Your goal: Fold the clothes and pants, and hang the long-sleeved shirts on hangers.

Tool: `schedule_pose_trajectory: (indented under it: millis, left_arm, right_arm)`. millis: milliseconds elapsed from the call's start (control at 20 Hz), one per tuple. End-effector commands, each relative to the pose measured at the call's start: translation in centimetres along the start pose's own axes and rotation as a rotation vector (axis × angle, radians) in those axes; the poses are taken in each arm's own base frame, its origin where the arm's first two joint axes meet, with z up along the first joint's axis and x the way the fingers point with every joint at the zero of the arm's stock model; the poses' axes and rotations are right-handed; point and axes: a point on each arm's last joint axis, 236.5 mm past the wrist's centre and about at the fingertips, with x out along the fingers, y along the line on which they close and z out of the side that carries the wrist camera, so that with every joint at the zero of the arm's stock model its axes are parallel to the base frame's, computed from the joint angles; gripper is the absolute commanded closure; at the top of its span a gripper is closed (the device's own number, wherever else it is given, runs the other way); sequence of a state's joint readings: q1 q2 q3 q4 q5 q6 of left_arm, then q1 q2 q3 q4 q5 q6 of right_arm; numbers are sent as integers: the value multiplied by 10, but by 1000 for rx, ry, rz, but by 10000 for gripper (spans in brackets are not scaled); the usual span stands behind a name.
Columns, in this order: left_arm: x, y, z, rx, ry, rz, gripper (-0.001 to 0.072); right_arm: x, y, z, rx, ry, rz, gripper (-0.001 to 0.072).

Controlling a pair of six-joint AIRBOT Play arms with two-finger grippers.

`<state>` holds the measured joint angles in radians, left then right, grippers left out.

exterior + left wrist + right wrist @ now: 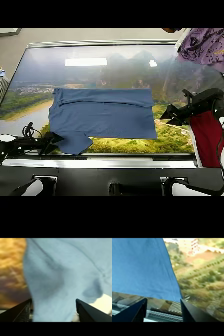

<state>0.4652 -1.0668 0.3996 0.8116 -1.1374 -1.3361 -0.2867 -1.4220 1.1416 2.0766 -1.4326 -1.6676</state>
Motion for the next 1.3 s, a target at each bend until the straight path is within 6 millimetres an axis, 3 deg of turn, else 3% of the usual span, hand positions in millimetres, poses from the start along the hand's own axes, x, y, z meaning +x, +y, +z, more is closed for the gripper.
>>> schedule_pose_trajectory:
  millis: [0, 50, 100, 150, 450, 850, 1000, 1150, 1250]
  left_arm:
    - [10, -6, -2, -54, 41, -58, 115]
    - [11, -7, -4, -61, 52, -63, 227]
    - [11, -8, -5, -55, 58, -66, 539]
    - [10, -9, -6, -54, 61, -69, 675]
    - [9, -11, -12, -51, 87, -77, 683]
    - [9, -11, -13, -51, 92, -78, 683]
    - [9, -11, -13, -51, 93, -78, 682]
    - [5, -16, -8, -35, 81, -82, 683]
    - [-11, -28, 2, 21, 59, -79, 685]
  right_arm:
    - [-1, 2, -1, 8, 3, 9, 237]
    - [-1, 2, -2, 7, 7, 9, 237]
    - [2, 1, -7, 3, 23, 11, 237]
    - [7, -3, -16, -18, 58, 7, 237]
    - [58, -24, -41, 57, 87, 36, 236]
    - [91, -32, -67, 75, 130, 76, 239]
    - [97, -28, -59, 84, 83, 109, 394]
    - [96, -23, -51, 96, 49, 128, 687]
    - [91, -19, -55, 104, 58, 133, 687]
